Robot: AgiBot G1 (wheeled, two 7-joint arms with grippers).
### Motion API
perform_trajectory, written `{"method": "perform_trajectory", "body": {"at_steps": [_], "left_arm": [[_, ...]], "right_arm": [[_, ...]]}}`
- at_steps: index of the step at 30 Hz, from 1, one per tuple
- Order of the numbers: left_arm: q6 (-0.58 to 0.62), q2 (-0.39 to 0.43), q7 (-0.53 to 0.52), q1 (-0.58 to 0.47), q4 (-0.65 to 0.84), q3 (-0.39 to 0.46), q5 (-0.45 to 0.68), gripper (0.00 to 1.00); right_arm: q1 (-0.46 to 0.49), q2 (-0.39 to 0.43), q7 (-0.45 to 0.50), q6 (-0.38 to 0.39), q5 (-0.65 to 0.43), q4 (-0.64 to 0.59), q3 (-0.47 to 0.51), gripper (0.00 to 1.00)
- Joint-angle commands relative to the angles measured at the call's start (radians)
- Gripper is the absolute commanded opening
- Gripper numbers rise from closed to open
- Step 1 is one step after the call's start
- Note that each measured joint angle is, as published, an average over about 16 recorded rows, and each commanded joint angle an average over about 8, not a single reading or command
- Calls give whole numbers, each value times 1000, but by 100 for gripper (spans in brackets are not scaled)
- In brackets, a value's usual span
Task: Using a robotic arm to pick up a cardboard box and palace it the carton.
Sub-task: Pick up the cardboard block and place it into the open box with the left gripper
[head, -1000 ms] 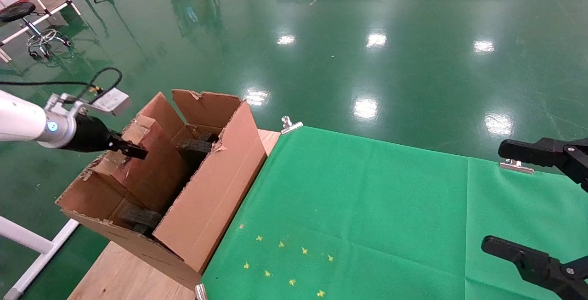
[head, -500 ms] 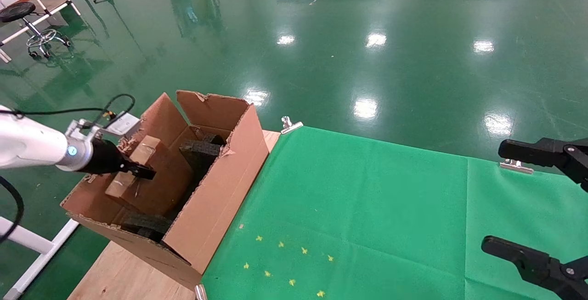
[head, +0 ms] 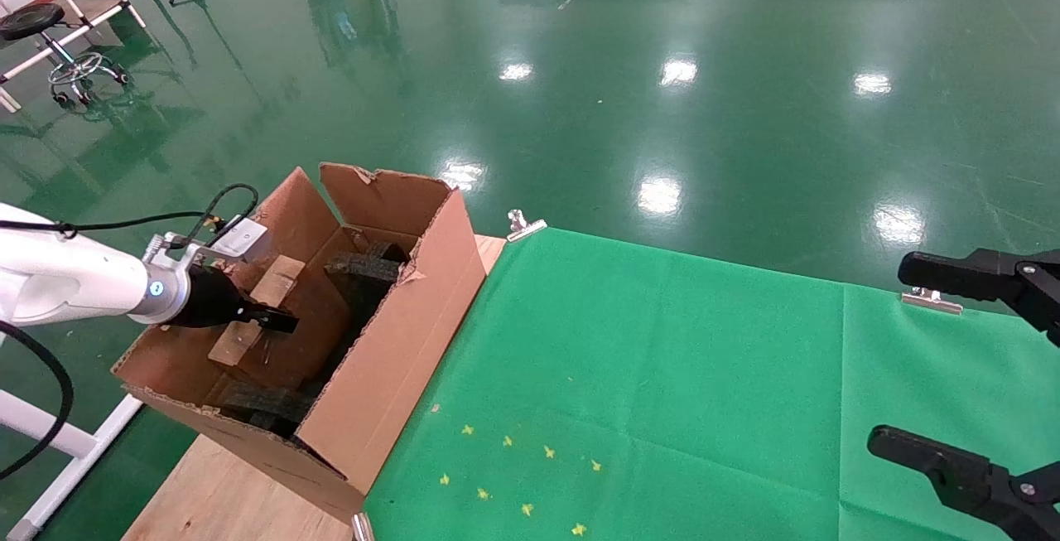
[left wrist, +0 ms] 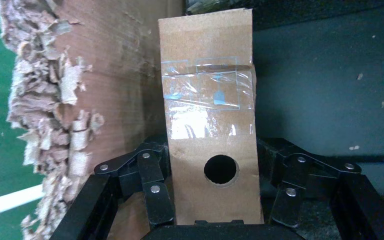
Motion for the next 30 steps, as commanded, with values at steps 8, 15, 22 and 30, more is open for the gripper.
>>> {"method": "perform_trajectory", "body": {"at_steps": [8,15,22,30], "left_arm": [[-5,2,-4,8,-1,-5,-8,100],[-1,2,-3,5,-1,-4,-6,100],[5,1,-3,4,1,-3,-3,100],[12,-3,6,-6,-11,-6,-9,100]], "right_arm": [[0,0,0,0,0,0,0,100],[0,0,0,0,0,0,0,100],[0,0,0,0,0,0,0,100],[0,0,0,0,0,0,0,100]]}}
